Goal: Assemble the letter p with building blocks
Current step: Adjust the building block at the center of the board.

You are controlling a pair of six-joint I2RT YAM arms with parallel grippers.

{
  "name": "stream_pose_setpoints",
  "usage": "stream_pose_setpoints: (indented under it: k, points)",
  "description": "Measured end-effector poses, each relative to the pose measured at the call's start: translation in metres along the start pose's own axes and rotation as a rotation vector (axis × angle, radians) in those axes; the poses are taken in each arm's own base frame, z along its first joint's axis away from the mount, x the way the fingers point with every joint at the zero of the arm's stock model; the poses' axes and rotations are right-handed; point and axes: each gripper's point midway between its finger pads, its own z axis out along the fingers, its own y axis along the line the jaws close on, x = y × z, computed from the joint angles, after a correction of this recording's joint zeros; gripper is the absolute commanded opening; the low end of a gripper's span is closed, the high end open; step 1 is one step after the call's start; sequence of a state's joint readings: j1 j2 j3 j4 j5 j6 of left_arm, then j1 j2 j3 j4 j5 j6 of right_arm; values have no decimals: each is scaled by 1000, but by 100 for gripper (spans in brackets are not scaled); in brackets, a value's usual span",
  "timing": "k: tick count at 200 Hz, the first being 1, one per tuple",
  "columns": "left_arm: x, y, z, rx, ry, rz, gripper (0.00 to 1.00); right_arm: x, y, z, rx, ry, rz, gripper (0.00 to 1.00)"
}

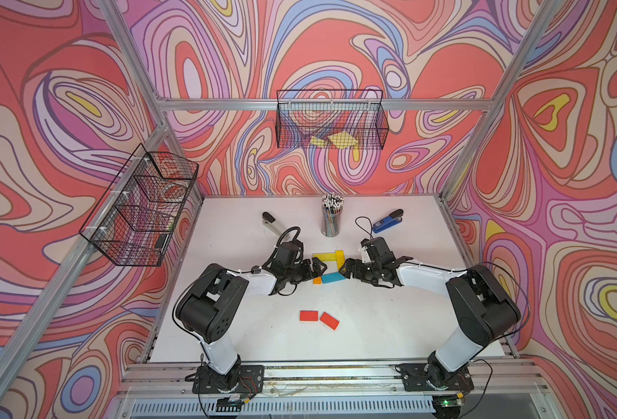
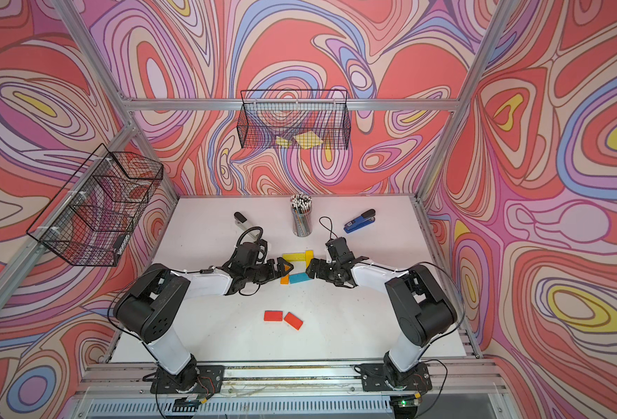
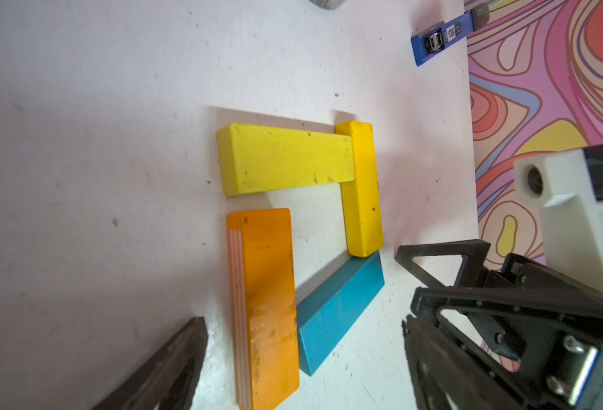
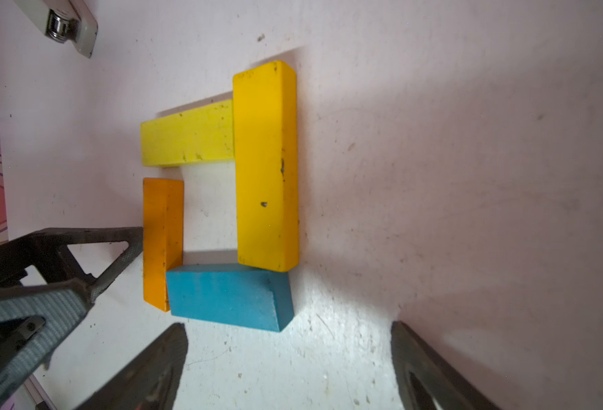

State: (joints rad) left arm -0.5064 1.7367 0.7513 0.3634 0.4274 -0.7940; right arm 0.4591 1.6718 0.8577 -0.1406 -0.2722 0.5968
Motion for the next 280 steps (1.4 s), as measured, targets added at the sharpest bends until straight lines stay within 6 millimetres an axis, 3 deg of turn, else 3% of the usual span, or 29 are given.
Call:
stream_pose_setpoints:
  k: [67,142,168,188,208,246,262,280]
  points:
    - [14,-12,4,36,29,-2,90,0,0,0,0,0,0,93]
    - [14,-11,4,29,30,3,90,1,1,0,-4,5,-3,92]
    - [6,-6,3,-14,22,21,91,6,7,1,37,14,-63,92]
    - [-16,4,-7,-56,-14,12,92,9,28,-1,75,12,-161,92]
    - [-57,11,-32,-117,-107,19,93,9,51,-3,92,-10,-246,91]
    - [-139,-13,-96,-167,-326,100,93,8,82,-2,140,-40,-362,91]
    - [-156,-16,-117,-183,-382,117,93,15,93,7,158,-29,-406,91]
    - [-162,-11,-132,-208,-408,116,93,29,101,16,156,3,-435,90]
